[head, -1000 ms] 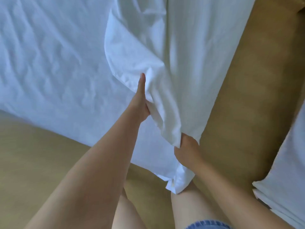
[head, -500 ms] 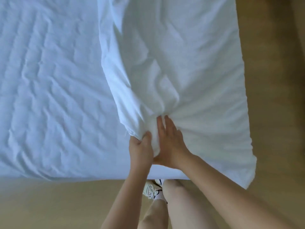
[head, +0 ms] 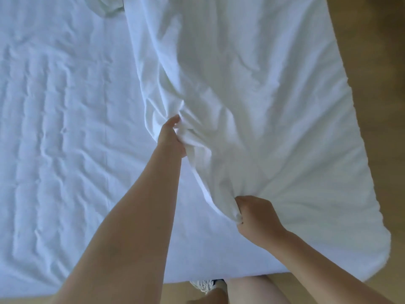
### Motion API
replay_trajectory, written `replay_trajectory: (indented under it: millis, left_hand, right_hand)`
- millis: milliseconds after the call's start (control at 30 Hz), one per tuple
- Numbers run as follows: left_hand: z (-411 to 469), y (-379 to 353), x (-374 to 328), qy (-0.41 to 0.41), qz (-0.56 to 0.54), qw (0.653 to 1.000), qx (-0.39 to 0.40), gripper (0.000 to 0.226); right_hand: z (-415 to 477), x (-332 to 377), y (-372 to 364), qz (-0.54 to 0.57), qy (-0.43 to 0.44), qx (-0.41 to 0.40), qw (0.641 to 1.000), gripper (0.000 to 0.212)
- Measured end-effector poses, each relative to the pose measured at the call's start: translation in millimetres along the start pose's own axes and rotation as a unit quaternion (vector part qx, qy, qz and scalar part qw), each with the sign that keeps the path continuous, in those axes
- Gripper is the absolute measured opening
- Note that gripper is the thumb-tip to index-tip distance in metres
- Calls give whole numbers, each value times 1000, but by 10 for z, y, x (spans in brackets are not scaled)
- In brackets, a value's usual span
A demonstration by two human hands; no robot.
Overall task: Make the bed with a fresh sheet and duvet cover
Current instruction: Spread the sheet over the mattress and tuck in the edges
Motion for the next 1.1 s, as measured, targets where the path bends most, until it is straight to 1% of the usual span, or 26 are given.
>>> replay_trajectory:
  millis: [67, 100, 133, 167, 200, 233, 267, 333, 400, 433, 467, 500, 567, 600, 633, 700, 733, 767, 833, 867, 933, 1000, 1067, 1100]
  left_hand:
    - [-43, 143, -170, -29, 58, 997, -34, 16]
    - [-118, 293, -305, -70, 65, 994, -51, 12]
    - [-226, 525, -497, -153, 88, 982, -73, 13]
    - [-442, 785, -678, -256, 134, 953, -93, 17]
    - [-689, 1056, -732, -327, 184, 921, -102, 23]
    - [-888, 1367, -638, -347, 230, 901, -119, 29]
    - [-994, 1654, -476, -337, 259, 895, -135, 31]
    - [-979, 1999, -52, -269, 286, 909, -139, 29]
    - [-838, 2024, 188, -215, 300, 922, -115, 32]
    - [-765, 1993, 201, -209, 293, 928, -96, 33]
    - [-703, 1943, 188, -203, 276, 938, -59, 33]
    - [-660, 1878, 163, -188, 258, 947, -5, 30]
    - [-574, 1792, 90, -135, 216, 959, 126, 22]
    - [-531, 1793, 22, -97, 173, 965, 173, 19]
    - [-441, 1829, -54, -56, 123, 970, 201, 19]
    - [-150, 1894, -197, 16, 19, 977, 211, 22]
    - [10, 1900, -249, 43, -10, 979, 200, 28]
    - [143, 1848, -304, 61, -30, 978, 196, 35]
    - [261, 1625, -381, 67, -70, 976, 196, 45]
    - [257, 1514, -401, 65, -85, 975, 196, 46]
    - [241, 1339, -474, 51, -107, 974, 194, 43]
    - [285, 1247, -644, 17, -138, 974, 179, 39]
    - [365, 1149, -914, -17, -137, 974, 179, 39]
    - [384, 1062, -1068, -32, -112, 975, 190, 39]
  right_hand:
    - [21, -58, -98, 6, -25, 12, 1000, 31]
    - [15, -139, -179, 0, -52, 20, 998, 30]
    - [0, -225, -271, 2, -94, 41, 995, 32]
    - [-15, -279, -345, 8, -134, 50, 990, 33]
    - [-39, -283, -425, 13, -171, 62, 983, 34]
    - [-62, -216, -516, 13, -183, 78, 980, 40]
    - [-72, -76, -611, 7, -178, 97, 979, 53]
    - [-56, 387, -828, -13, -115, 131, 985, 82]
    - [11, 846, -985, -41, -66, 109, 991, 97]
    - [71, 1054, -1064, -59, -46, 99, 992, 101]
    - [159, 1242, -1126, -74, -35, 85, 993, 104]
    - [276, 1380, -1179, -82, -39, 70, 993, 105]
    - [515, 1484, -1305, -102, -93, 63, 988, 101]
    - [612, 1498, -1362, -109, -127, 62, 984, 93]
    - [693, 1513, -1405, -99, -159, 66, 980, 78]
    - [842, 1565, -1344, -69, -204, 35, 976, 34]
    - [889, 1574, -1288, -52, -227, 19, 972, 19]
    - [909, 1561, -1204, -39, -249, 1, 968, 12]
    - [836, 1489, -1031, 9, -289, -32, 957, 9]
    - [751, 1434, -945, 42, -307, -45, 950, 11]
    - [519, 1366, -769, 100, -326, -70, 937, 19]
    - [261, 1352, -662, 148, -332, -72, 929, 25]
    - [80, 1355, -605, 199, -338, -68, 918, 17]
    - [52, 1375, -572, 199, -326, -73, 921, 31]
Point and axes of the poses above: each hand's wrist, its own z-axis towards the middle knuckle, its own y-axis out of the back of the hand, x = y × z, the point moved 10 cm from there along z, towards the middle knuckle, and after that the axes turned 9 degrees about -y, right-handed, at the moved point
